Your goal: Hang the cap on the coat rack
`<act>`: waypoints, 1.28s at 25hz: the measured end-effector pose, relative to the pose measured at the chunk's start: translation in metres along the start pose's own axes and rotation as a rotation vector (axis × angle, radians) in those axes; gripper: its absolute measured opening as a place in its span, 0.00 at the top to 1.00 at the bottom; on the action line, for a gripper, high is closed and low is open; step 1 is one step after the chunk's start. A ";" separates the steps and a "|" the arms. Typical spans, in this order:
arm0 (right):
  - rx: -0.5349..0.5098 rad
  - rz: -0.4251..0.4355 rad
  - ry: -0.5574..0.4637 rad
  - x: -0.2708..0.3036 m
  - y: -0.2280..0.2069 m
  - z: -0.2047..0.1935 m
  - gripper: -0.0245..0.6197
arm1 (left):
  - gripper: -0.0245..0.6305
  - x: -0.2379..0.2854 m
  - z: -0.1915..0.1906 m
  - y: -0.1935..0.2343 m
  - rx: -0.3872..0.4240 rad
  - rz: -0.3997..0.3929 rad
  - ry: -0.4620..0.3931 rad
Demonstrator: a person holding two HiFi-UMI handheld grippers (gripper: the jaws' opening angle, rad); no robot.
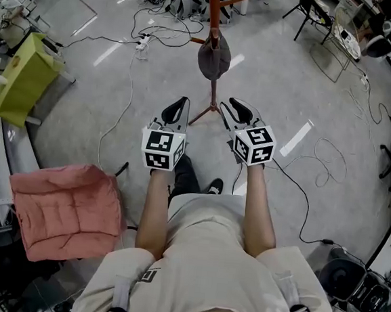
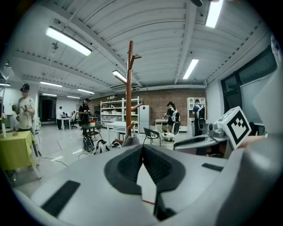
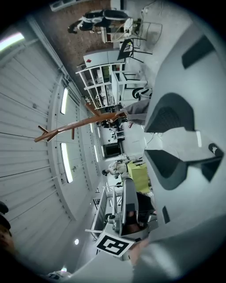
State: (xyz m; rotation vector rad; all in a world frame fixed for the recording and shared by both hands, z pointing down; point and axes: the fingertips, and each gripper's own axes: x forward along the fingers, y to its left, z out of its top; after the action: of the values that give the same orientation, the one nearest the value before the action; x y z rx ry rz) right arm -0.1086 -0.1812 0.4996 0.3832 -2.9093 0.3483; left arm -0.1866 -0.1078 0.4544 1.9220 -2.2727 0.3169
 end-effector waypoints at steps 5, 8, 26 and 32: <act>-0.052 -0.023 0.044 -0.013 -0.006 -0.004 0.77 | 0.95 0.002 0.008 -0.007 -0.001 -0.014 -0.022; -0.036 -0.039 0.045 -0.018 -0.012 -0.006 0.77 | 0.95 0.005 0.007 -0.013 0.003 -0.029 -0.024; -0.024 0.000 0.034 -0.017 -0.001 -0.003 0.88 | 0.95 0.008 0.003 -0.016 -0.011 -0.020 -0.028; 0.046 0.037 -0.001 -0.018 0.003 0.005 0.94 | 0.95 0.005 0.008 -0.014 -0.027 -0.010 -0.050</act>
State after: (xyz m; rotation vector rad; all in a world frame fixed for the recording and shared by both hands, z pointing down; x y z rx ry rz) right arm -0.0931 -0.1755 0.4905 0.3363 -2.9174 0.4215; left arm -0.1732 -0.1166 0.4490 1.9493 -2.2856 0.2383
